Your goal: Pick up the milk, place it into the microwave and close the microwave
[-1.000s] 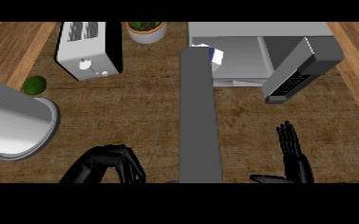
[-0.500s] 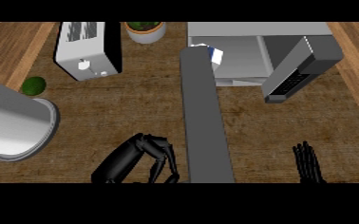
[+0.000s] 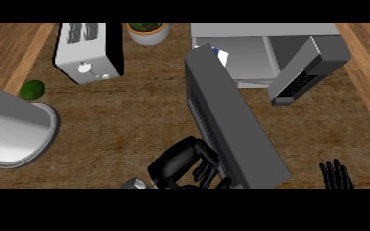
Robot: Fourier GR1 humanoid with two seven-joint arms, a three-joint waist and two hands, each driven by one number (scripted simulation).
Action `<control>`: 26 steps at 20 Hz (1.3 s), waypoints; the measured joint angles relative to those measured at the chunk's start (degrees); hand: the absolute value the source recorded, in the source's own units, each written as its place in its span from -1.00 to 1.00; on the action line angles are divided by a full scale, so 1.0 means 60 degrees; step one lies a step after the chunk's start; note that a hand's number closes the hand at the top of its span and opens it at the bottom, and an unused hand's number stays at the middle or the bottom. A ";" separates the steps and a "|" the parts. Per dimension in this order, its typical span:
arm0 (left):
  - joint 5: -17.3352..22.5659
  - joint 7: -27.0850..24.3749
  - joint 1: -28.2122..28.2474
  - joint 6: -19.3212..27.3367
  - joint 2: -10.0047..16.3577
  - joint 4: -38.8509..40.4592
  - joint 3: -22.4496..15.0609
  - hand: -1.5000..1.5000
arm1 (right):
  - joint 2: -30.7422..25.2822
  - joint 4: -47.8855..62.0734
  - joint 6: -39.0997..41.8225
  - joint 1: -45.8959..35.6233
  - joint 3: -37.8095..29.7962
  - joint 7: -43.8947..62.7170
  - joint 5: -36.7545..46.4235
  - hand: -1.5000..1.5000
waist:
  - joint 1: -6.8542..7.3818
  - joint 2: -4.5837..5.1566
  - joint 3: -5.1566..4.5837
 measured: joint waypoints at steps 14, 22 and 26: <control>0.2993 0.0352 -0.3192 0.4033 0.0001 0.2732 -0.2777 1.00 | -0.0588 -0.2862 0.0682 0.0607 0.0957 0.0775 -0.1062 -1.00 | -0.0813 0.0101 -0.0033; 0.4735 -0.0820 -0.4144 0.5585 0.0000 0.3322 -0.2487 1.00 | -0.1062 -0.4210 0.0913 0.0652 0.1302 0.1404 -0.1535 -1.00 | -0.1557 0.0265 -0.0070; 0.5263 -0.1217 -0.4710 0.6311 0.0009 0.3904 -0.2225 1.00 | -0.1216 -0.4698 0.1046 0.0683 0.1470 0.1680 -0.1800 -1.00 | -0.1810 0.0345 -0.0050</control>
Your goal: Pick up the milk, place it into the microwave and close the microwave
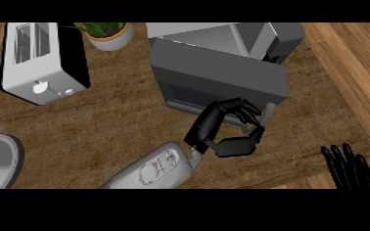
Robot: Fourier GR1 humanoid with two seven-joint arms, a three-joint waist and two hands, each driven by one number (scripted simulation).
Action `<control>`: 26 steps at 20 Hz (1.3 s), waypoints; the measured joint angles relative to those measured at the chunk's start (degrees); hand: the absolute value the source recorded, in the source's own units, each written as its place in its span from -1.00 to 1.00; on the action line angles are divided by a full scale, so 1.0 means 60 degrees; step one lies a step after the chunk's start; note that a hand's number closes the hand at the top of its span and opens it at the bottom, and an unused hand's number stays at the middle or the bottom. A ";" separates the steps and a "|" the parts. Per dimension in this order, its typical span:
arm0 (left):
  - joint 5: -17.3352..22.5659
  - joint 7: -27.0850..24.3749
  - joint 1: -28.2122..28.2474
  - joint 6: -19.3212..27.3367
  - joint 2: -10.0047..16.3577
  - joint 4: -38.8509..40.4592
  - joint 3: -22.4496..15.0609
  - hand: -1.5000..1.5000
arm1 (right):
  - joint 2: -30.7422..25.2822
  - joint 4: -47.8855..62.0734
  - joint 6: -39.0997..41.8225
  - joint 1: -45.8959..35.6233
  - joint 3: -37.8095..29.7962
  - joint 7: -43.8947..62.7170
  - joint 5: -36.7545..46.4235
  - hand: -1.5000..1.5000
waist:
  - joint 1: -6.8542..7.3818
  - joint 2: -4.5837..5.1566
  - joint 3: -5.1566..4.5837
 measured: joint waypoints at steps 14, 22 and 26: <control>0.2061 -0.1137 -0.1574 0.0568 -0.0006 0.1847 0.1119 1.00 | -0.0642 -0.1349 0.0501 0.0257 0.0322 0.0788 -0.0854 -1.00 | -0.0897 0.0320 0.0009; 0.2776 -0.1728 -0.2127 0.0557 0.0007 0.2586 0.1411 1.00 | -0.0882 -0.1873 0.0681 0.0331 0.0328 0.1085 -0.1340 -1.00 | -0.1201 0.0395 0.0021; 0.3022 -0.2055 -0.2129 0.0623 0.0008 0.2667 0.1389 1.00 | -0.1018 -0.2114 0.0801 0.0348 0.0349 0.1223 -0.1559 -1.00 | -0.1271 0.0391 0.0028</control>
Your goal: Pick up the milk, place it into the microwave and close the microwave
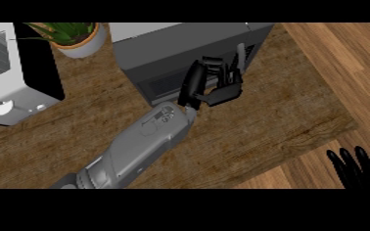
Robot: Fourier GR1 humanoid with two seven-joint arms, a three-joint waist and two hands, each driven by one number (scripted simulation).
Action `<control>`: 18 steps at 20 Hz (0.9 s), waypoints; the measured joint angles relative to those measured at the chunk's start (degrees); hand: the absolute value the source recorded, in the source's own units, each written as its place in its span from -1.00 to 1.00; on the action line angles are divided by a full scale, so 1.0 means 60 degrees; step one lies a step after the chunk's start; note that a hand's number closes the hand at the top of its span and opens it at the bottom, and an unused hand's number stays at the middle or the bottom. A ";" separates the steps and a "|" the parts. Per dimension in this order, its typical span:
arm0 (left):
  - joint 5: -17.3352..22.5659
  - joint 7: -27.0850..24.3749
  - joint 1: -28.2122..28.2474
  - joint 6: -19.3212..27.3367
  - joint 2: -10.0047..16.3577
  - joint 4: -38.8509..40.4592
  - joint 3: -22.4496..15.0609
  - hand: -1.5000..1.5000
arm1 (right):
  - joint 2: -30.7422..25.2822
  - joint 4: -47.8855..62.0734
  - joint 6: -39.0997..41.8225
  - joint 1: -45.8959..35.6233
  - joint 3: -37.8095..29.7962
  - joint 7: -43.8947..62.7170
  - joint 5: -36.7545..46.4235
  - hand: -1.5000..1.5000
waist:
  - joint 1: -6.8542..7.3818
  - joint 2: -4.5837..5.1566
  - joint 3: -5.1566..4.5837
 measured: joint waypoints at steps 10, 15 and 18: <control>0.0526 -0.0627 -0.0076 0.0050 -0.0009 0.0262 -0.0059 1.00 | -0.0353 -0.0545 0.0169 0.0074 -0.0166 0.0207 -0.0374 -1.00 | -0.0186 -0.0011 0.0011; 0.0694 -0.0933 -0.0087 0.0102 -0.0011 0.0350 -0.0088 1.00 | -0.0473 -0.0774 0.0240 0.0164 -0.0242 0.0282 -0.0613 -1.00 | -0.0259 -0.0003 0.0022; 0.0799 -0.1023 -0.0143 0.0134 -0.0016 0.0427 -0.0128 1.00 | -0.0508 -0.0888 0.0308 0.0246 -0.0216 0.0356 -0.0849 -1.00 | -0.0301 0.0012 0.0032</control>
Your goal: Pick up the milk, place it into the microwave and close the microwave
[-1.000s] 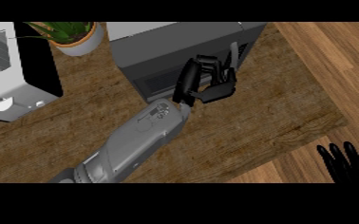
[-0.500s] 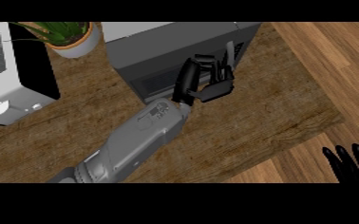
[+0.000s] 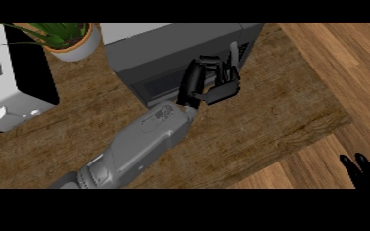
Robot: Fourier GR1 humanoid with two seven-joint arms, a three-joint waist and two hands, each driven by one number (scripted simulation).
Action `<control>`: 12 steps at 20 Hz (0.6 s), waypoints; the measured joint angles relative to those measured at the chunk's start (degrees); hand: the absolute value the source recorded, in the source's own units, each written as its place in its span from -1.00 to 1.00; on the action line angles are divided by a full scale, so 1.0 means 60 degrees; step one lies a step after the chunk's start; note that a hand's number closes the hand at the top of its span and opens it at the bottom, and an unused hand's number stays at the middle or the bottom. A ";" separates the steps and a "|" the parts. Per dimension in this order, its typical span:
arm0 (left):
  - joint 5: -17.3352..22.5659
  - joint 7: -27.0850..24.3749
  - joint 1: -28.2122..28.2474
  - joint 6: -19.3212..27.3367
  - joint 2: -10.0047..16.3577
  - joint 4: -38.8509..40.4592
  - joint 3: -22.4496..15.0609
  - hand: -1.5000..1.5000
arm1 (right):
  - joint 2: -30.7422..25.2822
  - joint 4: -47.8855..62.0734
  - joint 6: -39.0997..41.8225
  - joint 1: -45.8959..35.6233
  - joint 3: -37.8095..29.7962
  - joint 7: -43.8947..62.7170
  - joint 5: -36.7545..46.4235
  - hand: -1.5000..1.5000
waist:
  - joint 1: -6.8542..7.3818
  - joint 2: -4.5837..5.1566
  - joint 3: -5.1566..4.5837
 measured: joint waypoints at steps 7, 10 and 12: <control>0.0248 -0.0246 -0.0072 0.0029 0.0000 0.0121 -0.0076 1.00 | -0.0177 -0.0227 0.0147 0.0185 -0.0010 0.0183 -0.0365 -1.00 | -0.0057 0.0016 0.0004; 0.0355 -0.0316 -0.0115 0.0011 -0.0002 0.0179 -0.0137 1.00 | -0.0273 -0.0321 0.0202 0.0235 -0.0060 0.0250 -0.0498 -1.00 | -0.0055 0.0015 0.0005; 0.0437 -0.0349 -0.0130 0.0021 -0.0001 0.0214 -0.0159 1.00 | -0.0343 -0.0390 0.0241 0.0293 -0.0093 0.0295 -0.0558 -1.00 | -0.0076 0.0003 0.0004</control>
